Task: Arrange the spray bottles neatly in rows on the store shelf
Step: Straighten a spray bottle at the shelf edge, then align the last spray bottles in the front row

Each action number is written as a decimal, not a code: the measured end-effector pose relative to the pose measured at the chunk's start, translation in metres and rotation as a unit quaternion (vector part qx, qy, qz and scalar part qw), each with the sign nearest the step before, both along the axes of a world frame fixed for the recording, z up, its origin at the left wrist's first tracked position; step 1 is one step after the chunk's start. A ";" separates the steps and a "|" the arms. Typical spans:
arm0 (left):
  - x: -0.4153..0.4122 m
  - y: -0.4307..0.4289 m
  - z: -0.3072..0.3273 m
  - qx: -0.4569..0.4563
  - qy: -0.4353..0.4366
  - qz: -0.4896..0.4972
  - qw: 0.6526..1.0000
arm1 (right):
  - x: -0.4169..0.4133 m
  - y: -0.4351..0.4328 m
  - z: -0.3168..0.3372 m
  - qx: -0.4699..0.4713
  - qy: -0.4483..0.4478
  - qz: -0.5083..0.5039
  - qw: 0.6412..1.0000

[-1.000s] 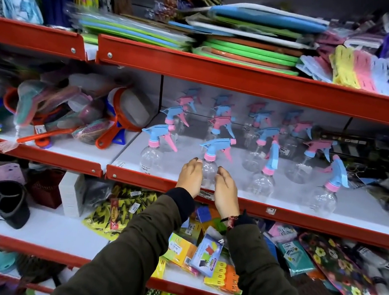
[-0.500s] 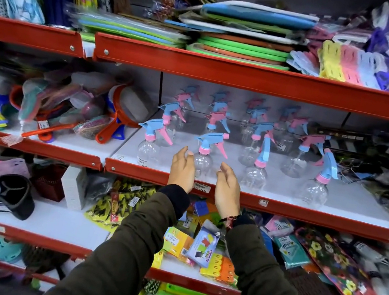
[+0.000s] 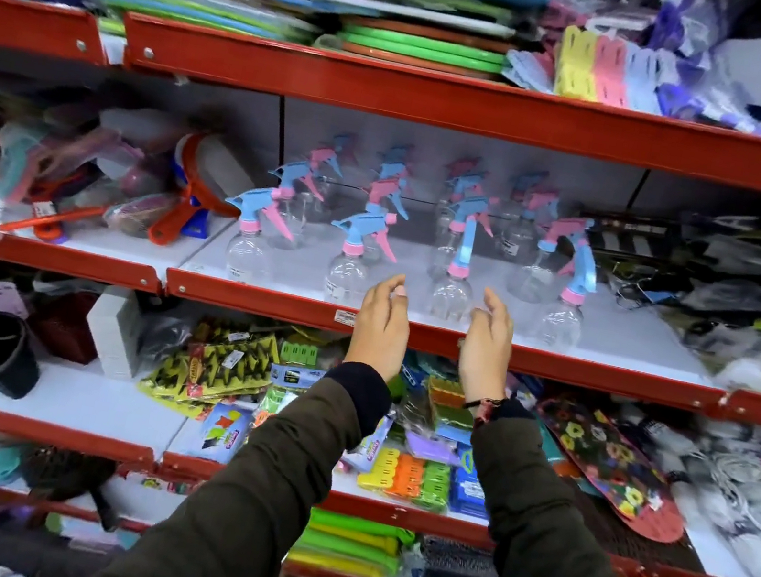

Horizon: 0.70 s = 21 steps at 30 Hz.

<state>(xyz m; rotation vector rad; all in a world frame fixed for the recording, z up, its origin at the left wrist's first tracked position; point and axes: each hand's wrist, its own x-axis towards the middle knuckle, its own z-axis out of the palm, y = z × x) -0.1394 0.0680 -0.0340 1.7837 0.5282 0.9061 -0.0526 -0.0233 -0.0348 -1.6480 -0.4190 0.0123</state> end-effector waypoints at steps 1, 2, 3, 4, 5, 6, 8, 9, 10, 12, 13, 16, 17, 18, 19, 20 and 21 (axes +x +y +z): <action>0.008 -0.001 0.001 -0.002 0.022 -0.013 1.000 | 0.009 -0.001 0.002 -0.008 0.008 0.007 1.000; 0.017 -0.002 0.004 -0.007 0.043 -0.025 0.999 | 0.019 -0.001 0.004 -0.015 0.017 0.014 1.000; 0.025 -0.002 0.006 -0.015 0.061 -0.035 0.997 | 0.027 0.001 0.006 -0.021 0.028 0.023 0.999; 0.034 -0.003 0.009 -0.026 0.074 -0.042 0.996 | 0.035 0.003 0.007 -0.024 0.041 0.032 0.998; 0.041 -0.003 0.012 -0.038 0.084 -0.049 0.995 | 0.043 0.006 0.007 -0.027 0.054 0.042 0.997; 0.049 -0.003 0.015 -0.048 0.093 -0.056 0.993 | 0.051 0.009 0.007 -0.033 0.064 0.050 0.996; 0.061 -0.002 0.018 -0.057 0.111 -0.072 0.990 | 0.059 0.014 0.008 -0.049 0.080 0.073 0.993; 0.066 -0.002 0.018 -0.057 0.118 -0.078 0.988 | 0.061 0.016 0.010 -0.048 0.089 0.089 0.991; 0.071 -0.002 0.019 -0.058 0.125 -0.081 0.987 | 0.063 0.019 0.010 -0.043 0.097 0.105 0.989; 0.077 -0.001 0.021 -0.072 0.127 -0.079 0.986 | 0.067 0.022 0.007 -0.039 0.096 0.107 0.989; 0.079 -0.001 0.021 -0.081 0.124 -0.077 0.986 | 0.067 0.021 0.006 -0.037 0.091 0.101 0.990; 0.083 0.001 0.021 -0.092 0.120 -0.075 0.986 | 0.059 0.014 0.005 -0.035 0.071 0.058 0.995; 0.084 0.001 0.020 -0.089 0.117 -0.076 0.986 | 0.057 0.012 0.004 -0.040 0.060 0.050 0.996; 0.085 0.002 0.019 -0.087 0.112 -0.076 0.987 | 0.054 0.010 0.002 -0.043 0.048 0.045 0.997; 0.085 0.002 0.018 -0.090 0.105 -0.074 0.988 | 0.053 0.008 0.001 -0.046 0.039 0.041 0.997; 0.085 0.003 0.018 -0.094 0.098 -0.074 0.988 | 0.053 0.007 0.000 -0.049 0.030 0.037 0.998; 0.085 0.004 0.017 -0.098 0.092 -0.074 0.988 | 0.054 0.007 -0.001 -0.050 0.025 0.032 0.998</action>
